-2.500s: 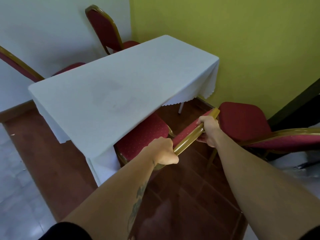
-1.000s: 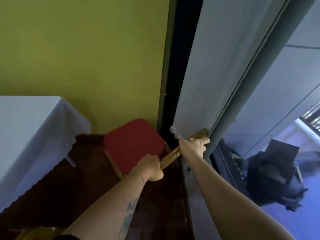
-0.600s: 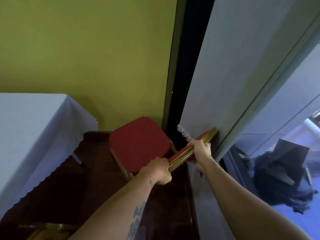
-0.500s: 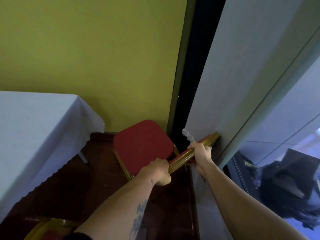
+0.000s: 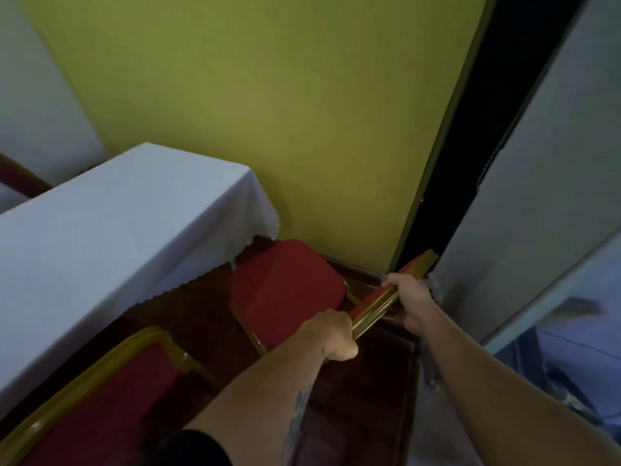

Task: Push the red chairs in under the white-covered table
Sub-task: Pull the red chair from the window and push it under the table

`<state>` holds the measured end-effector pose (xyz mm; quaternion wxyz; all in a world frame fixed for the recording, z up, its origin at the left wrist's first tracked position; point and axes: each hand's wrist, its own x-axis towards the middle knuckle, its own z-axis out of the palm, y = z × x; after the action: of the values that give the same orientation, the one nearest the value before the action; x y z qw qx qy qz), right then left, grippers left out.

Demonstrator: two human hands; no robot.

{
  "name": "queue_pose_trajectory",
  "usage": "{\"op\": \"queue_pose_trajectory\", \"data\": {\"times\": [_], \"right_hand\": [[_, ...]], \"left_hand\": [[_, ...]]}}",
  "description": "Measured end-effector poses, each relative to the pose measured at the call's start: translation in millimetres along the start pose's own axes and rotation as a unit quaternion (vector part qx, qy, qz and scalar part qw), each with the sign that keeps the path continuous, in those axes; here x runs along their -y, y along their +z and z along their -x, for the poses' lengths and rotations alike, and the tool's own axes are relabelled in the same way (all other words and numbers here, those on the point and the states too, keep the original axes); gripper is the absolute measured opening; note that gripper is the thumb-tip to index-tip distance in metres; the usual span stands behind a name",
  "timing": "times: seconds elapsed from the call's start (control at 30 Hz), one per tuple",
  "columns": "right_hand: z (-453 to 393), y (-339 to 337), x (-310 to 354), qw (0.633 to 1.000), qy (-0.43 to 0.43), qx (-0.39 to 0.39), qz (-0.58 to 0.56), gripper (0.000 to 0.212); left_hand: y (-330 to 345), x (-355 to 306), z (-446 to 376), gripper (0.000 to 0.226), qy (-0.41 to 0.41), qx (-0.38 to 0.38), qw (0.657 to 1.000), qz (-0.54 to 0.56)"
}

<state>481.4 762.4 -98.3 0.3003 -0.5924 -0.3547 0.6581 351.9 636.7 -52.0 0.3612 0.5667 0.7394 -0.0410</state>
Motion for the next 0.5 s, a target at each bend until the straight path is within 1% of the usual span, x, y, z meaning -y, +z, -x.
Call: {"op": "queue_pose_trajectory", "data": {"times": [0.07, 0.2, 0.23, 0.33, 0.43, 0.5], "right_hand": [[-4.7, 10.3, 5.8, 1.000, -0.005, 0.021, 0.017, 0.079], [-18.9, 30.0, 13.6, 0.995, 0.004, 0.070, 0.068, 0.064], [-22.6, 33.8, 15.6, 0.994, 0.006, 0.081, 0.077, 0.061], [-35.3, 44.0, 23.8, 0.989, 0.008, 0.110, 0.099, 0.065], [-45.6, 51.6, 33.9, 0.985, 0.011, 0.131, 0.111, 0.050], [-52.9, 56.5, 39.2, 0.983, 0.012, 0.137, 0.118, 0.048]], "left_hand": [[-2.0, 4.3, 3.2, 0.044, -0.007, -0.013, 1.000, 0.018], [-5.8, 13.5, 2.1, 0.048, -0.032, -0.026, 0.998, 0.050], [-7.2, 14.9, 1.3, 0.048, -0.036, -0.031, 0.997, 0.057], [-11.6, 16.5, -3.4, 0.045, -0.042, -0.040, 0.996, 0.065], [-18.1, 16.8, -12.4, 0.041, -0.043, -0.036, 0.996, 0.064], [-23.3, 18.6, -19.0, 0.042, -0.045, -0.033, 0.996, 0.067]]}}
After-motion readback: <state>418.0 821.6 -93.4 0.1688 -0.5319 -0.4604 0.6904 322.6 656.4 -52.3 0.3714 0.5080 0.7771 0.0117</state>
